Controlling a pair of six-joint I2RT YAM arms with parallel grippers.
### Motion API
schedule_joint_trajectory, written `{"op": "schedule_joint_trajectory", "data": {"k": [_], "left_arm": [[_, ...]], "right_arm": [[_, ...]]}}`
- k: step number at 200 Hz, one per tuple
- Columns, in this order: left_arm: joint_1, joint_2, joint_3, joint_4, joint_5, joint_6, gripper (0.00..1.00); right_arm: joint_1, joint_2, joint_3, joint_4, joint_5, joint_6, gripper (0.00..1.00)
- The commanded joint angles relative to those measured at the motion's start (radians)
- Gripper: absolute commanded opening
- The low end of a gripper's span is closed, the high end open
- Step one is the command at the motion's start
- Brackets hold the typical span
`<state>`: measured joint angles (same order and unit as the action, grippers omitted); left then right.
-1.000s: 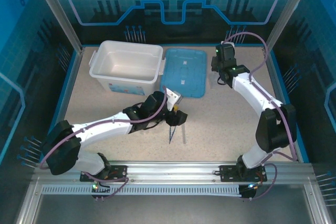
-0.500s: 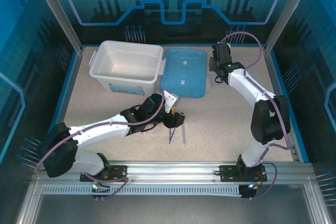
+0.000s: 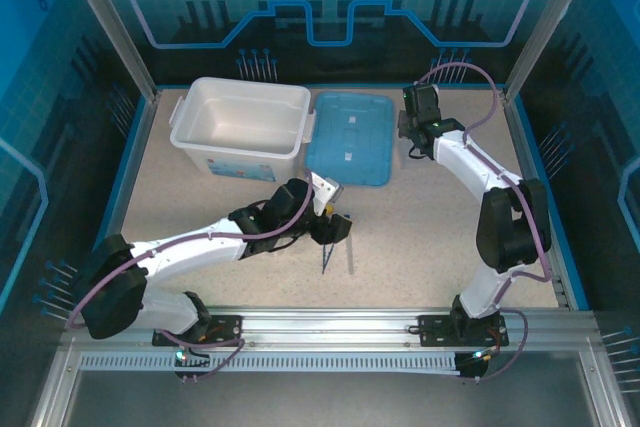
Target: Organize the chemistry lab equipment
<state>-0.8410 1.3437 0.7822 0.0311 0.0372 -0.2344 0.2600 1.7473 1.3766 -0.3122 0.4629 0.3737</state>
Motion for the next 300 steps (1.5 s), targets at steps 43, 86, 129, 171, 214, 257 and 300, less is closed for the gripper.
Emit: {"op": "schedule_joint_trajectory", "data": {"k": [43,86,129,171,214,257,300], "left_arm": [[-0.006,-0.028,-0.026,0.004,-0.014,0.009,0.65],[-0.006,-0.026,-0.027,0.008,-0.014,0.009,0.66],[-0.006,-0.026,-0.03,0.01,-0.014,0.009,0.66],[-0.007,-0.028,-0.031,0.01,-0.017,0.011,0.65],[-0.006,-0.029,-0.029,0.011,-0.013,0.009,0.65],[-0.006,-0.034,-0.029,0.01,-0.014,0.009,0.65],[-0.006,-0.025,-0.016,0.005,-0.011,0.012,0.66]], "right_arm": [[-0.011,0.03,0.03,-0.024,-0.003,0.014,0.11],[-0.015,0.043,0.041,-0.026,-0.006,0.009,0.12],[-0.016,0.049,0.038,-0.028,-0.01,0.015,0.16],[-0.019,0.043,0.029,-0.025,-0.017,0.017,0.22],[-0.02,0.027,0.019,-0.025,-0.013,0.013,0.29],[-0.021,0.023,0.03,-0.036,-0.014,0.01,0.33],[-0.019,-0.025,0.039,-0.052,-0.014,-0.004,0.4]]}}
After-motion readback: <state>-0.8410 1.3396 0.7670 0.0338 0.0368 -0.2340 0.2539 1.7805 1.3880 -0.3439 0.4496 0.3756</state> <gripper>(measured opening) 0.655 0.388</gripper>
